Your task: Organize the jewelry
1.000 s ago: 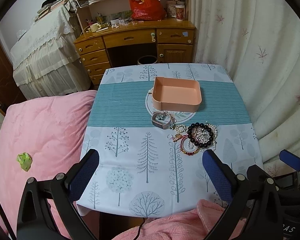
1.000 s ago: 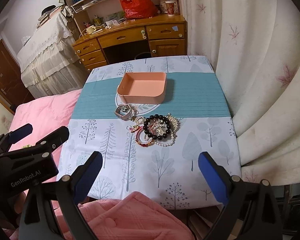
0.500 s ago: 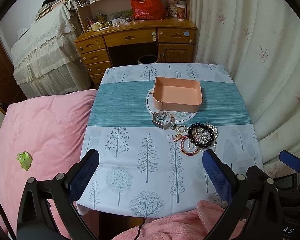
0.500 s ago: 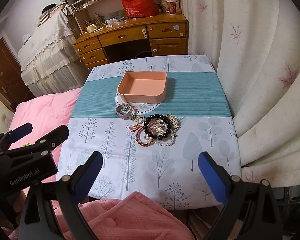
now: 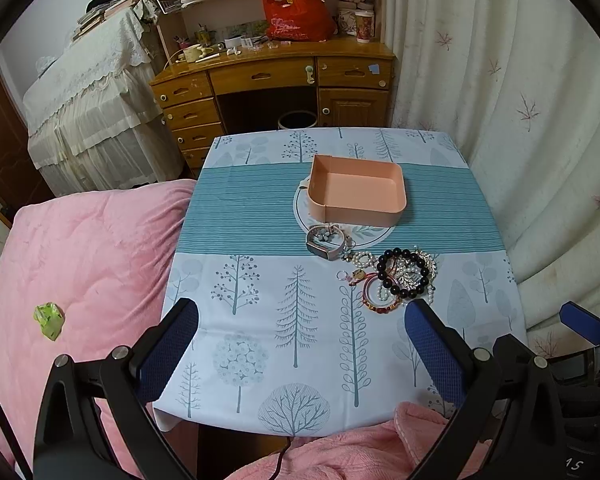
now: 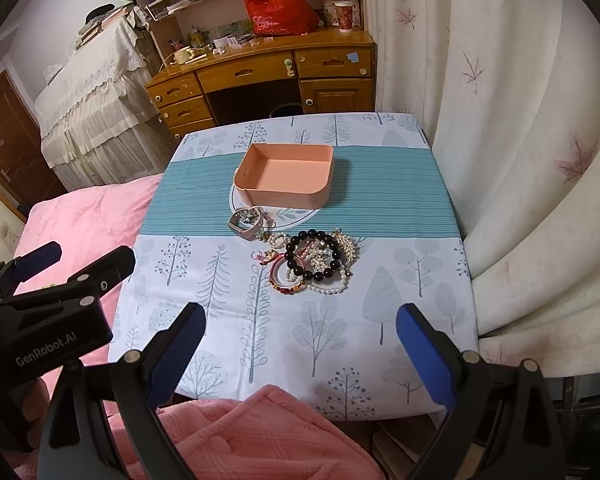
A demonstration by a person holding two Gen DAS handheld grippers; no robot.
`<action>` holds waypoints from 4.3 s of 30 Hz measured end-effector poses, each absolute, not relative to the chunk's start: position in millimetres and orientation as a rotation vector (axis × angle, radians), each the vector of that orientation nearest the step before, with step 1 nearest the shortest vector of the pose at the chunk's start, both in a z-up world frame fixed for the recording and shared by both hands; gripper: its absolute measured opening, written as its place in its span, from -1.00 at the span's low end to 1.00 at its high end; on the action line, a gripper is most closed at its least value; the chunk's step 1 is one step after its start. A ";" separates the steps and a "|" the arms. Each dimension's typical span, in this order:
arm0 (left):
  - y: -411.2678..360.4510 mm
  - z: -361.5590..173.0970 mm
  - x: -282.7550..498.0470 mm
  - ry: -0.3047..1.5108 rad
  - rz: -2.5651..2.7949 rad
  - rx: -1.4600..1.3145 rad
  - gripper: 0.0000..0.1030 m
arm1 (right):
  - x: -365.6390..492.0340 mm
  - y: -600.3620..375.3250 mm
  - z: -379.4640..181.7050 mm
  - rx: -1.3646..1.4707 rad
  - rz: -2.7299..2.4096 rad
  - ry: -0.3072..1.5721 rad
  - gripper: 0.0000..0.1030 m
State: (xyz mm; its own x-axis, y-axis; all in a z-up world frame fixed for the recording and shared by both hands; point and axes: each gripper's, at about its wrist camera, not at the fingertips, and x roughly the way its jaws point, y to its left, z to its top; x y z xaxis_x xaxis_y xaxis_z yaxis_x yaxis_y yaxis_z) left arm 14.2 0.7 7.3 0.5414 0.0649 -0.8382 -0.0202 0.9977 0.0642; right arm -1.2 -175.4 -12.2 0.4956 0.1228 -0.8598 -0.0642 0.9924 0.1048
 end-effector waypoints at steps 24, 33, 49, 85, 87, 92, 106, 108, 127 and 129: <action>-3.4 19.5 21.0 0.945 -0.001 0.108 0.98 | 3.2 -154.7 -3.1 -0.012 0.124 1.030 0.88; 19.0 18.7 30.7 0.961 -0.052 0.085 0.98 | 4.9 -147.3 -1.7 0.047 0.132 1.023 0.88; 62.3 -23.5 61.3 1.119 -0.256 0.073 0.98 | -15.7 -137.4 -9.0 -0.098 -0.097 0.871 0.88; 6.7 -236.8 235.9 1.218 -0.283 0.174 0.74 | 135.8 -210.9 -219.0 0.275 0.137 1.230 -0.74; 9.1 -238.0 238.2 1.233 -0.285 0.159 0.31 | 137.9 -209.2 -217.2 0.270 0.159 1.221 -0.74; 13.0 -237.1 236.9 1.242 -0.292 0.160 0.14 | 140.4 -210.4 -203.2 0.303 0.196 1.177 -0.75; 18.9 -182.3 219.3 1.232 -0.304 0.139 0.10 | 157.3 -183.8 -115.9 0.353 0.411 0.942 -0.93; 15.4 -173.6 217.4 1.240 -0.311 0.132 0.10 | 161.9 -181.5 -100.8 0.364 0.447 0.895 -1.00; -35.8 -126.0 275.7 0.963 -0.291 0.090 0.88 | 194.4 -218.8 -120.4 0.316 0.327 0.987 -0.95; -30.9 -130.8 269.7 0.947 -0.273 0.074 0.88 | 191.5 -222.3 -131.4 0.300 0.294 1.015 -0.94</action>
